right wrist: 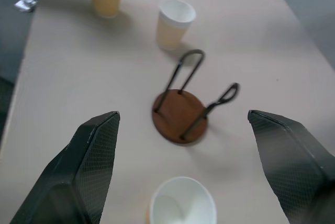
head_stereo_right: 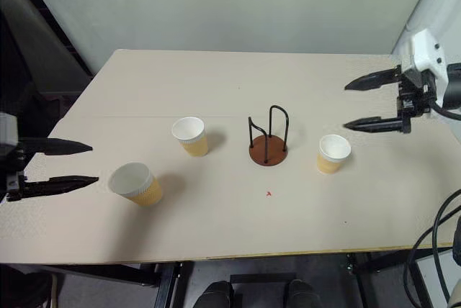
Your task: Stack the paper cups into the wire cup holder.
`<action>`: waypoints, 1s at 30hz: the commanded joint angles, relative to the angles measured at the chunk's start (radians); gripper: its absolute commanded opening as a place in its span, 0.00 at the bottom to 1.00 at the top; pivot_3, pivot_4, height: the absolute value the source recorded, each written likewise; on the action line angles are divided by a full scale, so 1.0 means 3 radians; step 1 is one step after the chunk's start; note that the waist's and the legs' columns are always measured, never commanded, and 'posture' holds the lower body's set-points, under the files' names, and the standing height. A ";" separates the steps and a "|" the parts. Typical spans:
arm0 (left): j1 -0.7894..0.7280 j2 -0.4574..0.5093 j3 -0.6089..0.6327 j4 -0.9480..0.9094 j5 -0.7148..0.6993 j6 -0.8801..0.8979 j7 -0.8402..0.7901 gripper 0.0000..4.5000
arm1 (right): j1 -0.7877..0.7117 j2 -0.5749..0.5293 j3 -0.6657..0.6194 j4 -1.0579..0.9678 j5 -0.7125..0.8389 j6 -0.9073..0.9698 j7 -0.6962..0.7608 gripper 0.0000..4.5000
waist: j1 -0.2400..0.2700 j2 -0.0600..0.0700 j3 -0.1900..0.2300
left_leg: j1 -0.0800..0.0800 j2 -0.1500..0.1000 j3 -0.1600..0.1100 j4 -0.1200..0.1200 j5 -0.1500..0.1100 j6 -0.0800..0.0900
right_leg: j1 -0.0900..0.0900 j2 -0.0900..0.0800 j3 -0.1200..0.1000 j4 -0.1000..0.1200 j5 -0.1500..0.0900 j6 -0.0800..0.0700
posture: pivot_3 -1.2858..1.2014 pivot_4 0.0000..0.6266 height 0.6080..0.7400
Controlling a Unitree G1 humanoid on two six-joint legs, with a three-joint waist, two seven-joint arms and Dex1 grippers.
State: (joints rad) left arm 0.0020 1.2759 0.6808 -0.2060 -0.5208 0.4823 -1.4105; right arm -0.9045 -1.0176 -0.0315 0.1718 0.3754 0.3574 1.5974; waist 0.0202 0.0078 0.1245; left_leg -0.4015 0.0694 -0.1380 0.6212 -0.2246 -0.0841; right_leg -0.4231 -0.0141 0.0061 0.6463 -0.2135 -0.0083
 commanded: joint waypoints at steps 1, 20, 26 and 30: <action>-0.0125 0.0062 -0.0039 0.0048 0.0005 -0.0055 0.0033 0.69 | 0.0014 -0.0103 -0.0150 -0.0108 0.0071 0.0036 -0.0075 0.90 | 0.0000 0.0000 0.0000 | 0.0000 0.0000 0.0001 0.0001 0.0000 0.0000 | 0.0000 0.0000 0.0001 0.0000 0.0000 0.0000 | 0.52 0.24 1.00; -0.1501 -0.1281 -0.2031 -0.0387 0.0681 0.0352 0.1976 0.69 | 0.0144 0.1458 0.0621 -0.0665 -0.0326 0.0913 -0.1985 0.90 | -0.0017 0.0001 -0.0002 | -0.0002 0.0008 0.0015 0.0024 -0.0002 0.0012 | -0.0008 -0.0002 0.0015 0.0002 0.0020 0.0016 | 0.52 0.24 1.00; -0.1573 -0.1352 -0.2120 -0.0505 0.0661 0.0507 0.2017 0.69 | 0.0032 0.1861 0.0793 -0.0276 -0.0615 0.1002 -0.2483 0.90 | -0.0040 0.0001 -0.0002 | -0.0002 0.0004 0.0019 0.0026 -0.0002 0.0011 | -0.0012 0.0002 0.0027 -0.0004 0.0040 0.0049 | 0.52 0.24 1.00; -0.1511 -0.1229 -0.2003 -0.0526 0.0625 0.0545 0.1954 0.70 | 0.0098 0.2006 0.0881 -0.0208 -0.0686 0.1002 -0.2565 0.76 | -0.0033 0.0002 -0.0002 | -0.0010 0.0007 0.0017 0.0024 -0.0003 0.0010 | -0.0026 0.0009 0.0028 -0.0002 0.0040 0.0050 | 0.52 0.24 1.00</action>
State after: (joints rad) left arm -0.4499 0.8883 0.0325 -0.3285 -0.3244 0.6423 -0.8168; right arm -0.8628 -0.4216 0.2289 0.1250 0.1806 0.6622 0.8451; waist 0.0102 0.0083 0.1240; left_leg -0.4050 0.0717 -0.1328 0.6284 -0.2256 -0.0814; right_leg -0.4316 -0.0109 0.0147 0.6459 -0.2015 0.0065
